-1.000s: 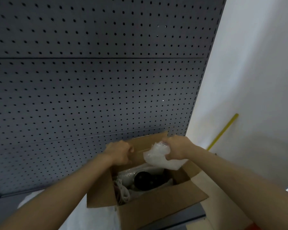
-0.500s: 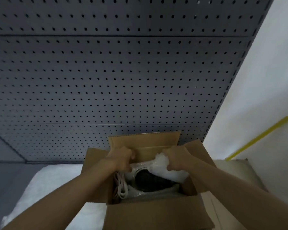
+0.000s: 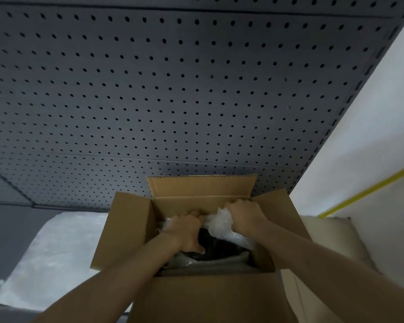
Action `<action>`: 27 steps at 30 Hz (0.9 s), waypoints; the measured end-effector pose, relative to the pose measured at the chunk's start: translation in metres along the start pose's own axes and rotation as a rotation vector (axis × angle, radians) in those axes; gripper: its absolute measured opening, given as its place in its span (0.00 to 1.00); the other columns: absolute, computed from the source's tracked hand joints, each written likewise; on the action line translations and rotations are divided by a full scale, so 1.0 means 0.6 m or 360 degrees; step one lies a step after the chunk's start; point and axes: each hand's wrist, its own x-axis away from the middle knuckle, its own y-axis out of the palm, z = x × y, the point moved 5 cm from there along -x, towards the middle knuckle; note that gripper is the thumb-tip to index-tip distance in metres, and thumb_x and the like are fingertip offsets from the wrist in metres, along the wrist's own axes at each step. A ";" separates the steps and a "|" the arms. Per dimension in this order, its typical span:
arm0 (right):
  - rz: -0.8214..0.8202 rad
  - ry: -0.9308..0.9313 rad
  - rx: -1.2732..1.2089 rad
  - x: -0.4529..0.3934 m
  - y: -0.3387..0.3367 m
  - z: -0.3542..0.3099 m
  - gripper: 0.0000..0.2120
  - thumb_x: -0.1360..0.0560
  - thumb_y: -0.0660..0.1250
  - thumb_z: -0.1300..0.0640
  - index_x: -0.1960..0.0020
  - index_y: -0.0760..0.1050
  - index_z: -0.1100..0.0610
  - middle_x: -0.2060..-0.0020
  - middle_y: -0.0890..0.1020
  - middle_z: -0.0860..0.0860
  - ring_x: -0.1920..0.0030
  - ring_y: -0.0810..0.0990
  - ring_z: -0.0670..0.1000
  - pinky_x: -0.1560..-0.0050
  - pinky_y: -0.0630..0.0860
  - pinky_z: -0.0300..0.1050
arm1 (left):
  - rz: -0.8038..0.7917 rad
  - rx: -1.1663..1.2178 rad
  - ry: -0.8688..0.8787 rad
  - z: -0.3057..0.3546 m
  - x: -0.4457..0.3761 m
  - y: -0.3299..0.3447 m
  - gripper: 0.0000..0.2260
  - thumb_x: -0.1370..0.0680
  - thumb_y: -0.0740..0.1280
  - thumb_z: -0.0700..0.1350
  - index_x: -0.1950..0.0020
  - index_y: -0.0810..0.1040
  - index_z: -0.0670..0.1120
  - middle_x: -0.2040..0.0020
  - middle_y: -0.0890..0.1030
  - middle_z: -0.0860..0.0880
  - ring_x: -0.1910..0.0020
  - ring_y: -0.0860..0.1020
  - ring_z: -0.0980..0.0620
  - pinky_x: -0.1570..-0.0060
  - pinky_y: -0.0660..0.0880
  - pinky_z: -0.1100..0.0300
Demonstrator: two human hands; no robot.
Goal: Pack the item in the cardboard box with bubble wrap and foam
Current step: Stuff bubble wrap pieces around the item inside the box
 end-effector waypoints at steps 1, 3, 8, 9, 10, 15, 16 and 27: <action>-0.0009 0.0005 -0.0001 -0.003 0.004 0.003 0.16 0.27 0.65 0.59 0.40 0.73 0.53 0.45 0.80 0.53 0.46 0.80 0.53 0.50 0.77 0.46 | -0.0015 0.0017 0.0013 0.007 -0.006 0.007 0.41 0.32 0.73 0.59 0.24 0.59 0.51 0.27 0.65 0.48 0.31 0.67 0.45 0.32 0.66 0.51; -0.0032 0.0022 -0.0021 -0.006 0.012 0.006 0.16 0.27 0.65 0.58 0.39 0.73 0.53 0.45 0.80 0.53 0.45 0.79 0.53 0.48 0.77 0.46 | -0.0041 0.0045 0.0022 0.017 -0.016 0.019 0.42 0.33 0.74 0.60 0.24 0.59 0.51 0.27 0.64 0.47 0.31 0.66 0.44 0.31 0.64 0.50; -0.0068 -0.0009 -0.0016 -0.014 0.021 0.006 0.13 0.26 0.65 0.57 0.42 0.76 0.54 0.46 0.81 0.53 0.46 0.80 0.53 0.48 0.77 0.46 | -0.0104 0.0070 0.0044 0.021 -0.026 0.031 0.45 0.34 0.75 0.60 0.23 0.59 0.49 0.25 0.59 0.45 0.29 0.63 0.43 0.30 0.65 0.49; -0.0091 -0.0006 -0.0017 -0.017 0.025 0.006 0.12 0.25 0.65 0.57 0.42 0.76 0.55 0.46 0.81 0.53 0.46 0.80 0.53 0.48 0.77 0.46 | -0.0121 0.0071 0.0058 0.021 -0.025 0.032 0.45 0.34 0.75 0.59 0.23 0.58 0.49 0.25 0.59 0.45 0.29 0.63 0.43 0.30 0.65 0.50; -0.0109 0.0000 -0.0015 -0.018 0.025 0.005 0.11 0.25 0.64 0.57 0.43 0.75 0.55 0.45 0.81 0.53 0.46 0.80 0.53 0.47 0.77 0.46 | -0.0133 0.0073 0.0066 0.022 -0.023 0.033 0.44 0.34 0.75 0.59 0.24 0.58 0.48 0.25 0.58 0.45 0.29 0.62 0.42 0.30 0.64 0.50; -0.0098 -0.0055 0.0051 -0.016 0.018 0.004 0.02 0.23 0.60 0.56 0.52 0.71 0.53 0.46 0.80 0.53 0.46 0.80 0.54 0.52 0.73 0.44 | -0.0139 0.0180 0.0012 0.027 -0.014 0.028 0.43 0.35 0.77 0.53 0.25 0.60 0.49 0.26 0.57 0.45 0.29 0.61 0.42 0.31 0.64 0.50; -0.0082 -0.0062 0.0064 -0.015 0.016 0.005 0.04 0.23 0.60 0.55 0.51 0.72 0.53 0.46 0.80 0.52 0.46 0.80 0.54 0.52 0.73 0.44 | -0.0135 0.0180 -0.0004 0.028 -0.012 0.028 0.43 0.35 0.77 0.53 0.25 0.60 0.49 0.27 0.58 0.44 0.30 0.61 0.41 0.32 0.65 0.49; 0.0030 0.0015 0.0207 -0.013 0.022 0.007 0.09 0.23 0.62 0.58 0.44 0.76 0.54 0.47 0.81 0.51 0.47 0.80 0.52 0.52 0.74 0.44 | -0.0091 0.0196 -0.0119 0.022 0.008 0.037 0.42 0.35 0.77 0.54 0.28 0.60 0.47 0.32 0.59 0.45 0.33 0.61 0.41 0.33 0.67 0.45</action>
